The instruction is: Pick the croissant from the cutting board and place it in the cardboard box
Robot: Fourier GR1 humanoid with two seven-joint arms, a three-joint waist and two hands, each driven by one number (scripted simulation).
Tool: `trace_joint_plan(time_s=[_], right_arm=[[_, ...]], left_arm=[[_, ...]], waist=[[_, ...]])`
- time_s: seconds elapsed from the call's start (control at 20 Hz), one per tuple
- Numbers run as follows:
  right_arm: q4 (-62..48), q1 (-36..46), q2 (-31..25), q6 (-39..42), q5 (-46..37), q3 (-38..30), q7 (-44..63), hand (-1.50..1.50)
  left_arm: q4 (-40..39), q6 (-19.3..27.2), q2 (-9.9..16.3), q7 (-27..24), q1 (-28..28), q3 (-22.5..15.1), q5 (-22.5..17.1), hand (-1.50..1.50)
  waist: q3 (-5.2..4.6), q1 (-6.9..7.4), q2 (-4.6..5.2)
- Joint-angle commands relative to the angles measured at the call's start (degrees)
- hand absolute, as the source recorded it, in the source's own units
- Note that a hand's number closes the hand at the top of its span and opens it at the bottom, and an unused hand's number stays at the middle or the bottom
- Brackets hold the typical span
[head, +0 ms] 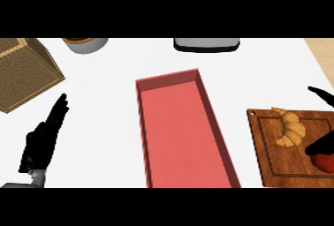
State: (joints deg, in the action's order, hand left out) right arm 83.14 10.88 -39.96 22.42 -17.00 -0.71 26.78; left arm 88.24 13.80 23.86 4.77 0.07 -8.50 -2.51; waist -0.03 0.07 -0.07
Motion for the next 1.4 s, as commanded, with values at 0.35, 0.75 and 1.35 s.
trace_joint_plan(time_s=[0.35,0.75,1.35], right_arm=[[-6.0,-0.2,6.7,-1.3,-10.5,0.4,-0.7,-1.5],[-3.6,-0.2,9.6,1.8,-12.8,-3.2,-0.2,-1.5],[-6.1,-2.2,13.8,-1.0,-18.4,-5.3,-5.5,-1.5]], left_arm=[[-4.5,-2.4,-4.1,-1.1,-2.9,3.8,4.4,0.0],[-2.1,-6.8,-6.3,-1.0,-0.6,6.1,6.4,0.0],[1.5,-8.4,-8.8,0.7,1.0,8.8,10.0,0.0]], waist=[[0.03,-0.04,0.1],[0.03,-0.04,0.06],[0.04,0.04,0.04]])
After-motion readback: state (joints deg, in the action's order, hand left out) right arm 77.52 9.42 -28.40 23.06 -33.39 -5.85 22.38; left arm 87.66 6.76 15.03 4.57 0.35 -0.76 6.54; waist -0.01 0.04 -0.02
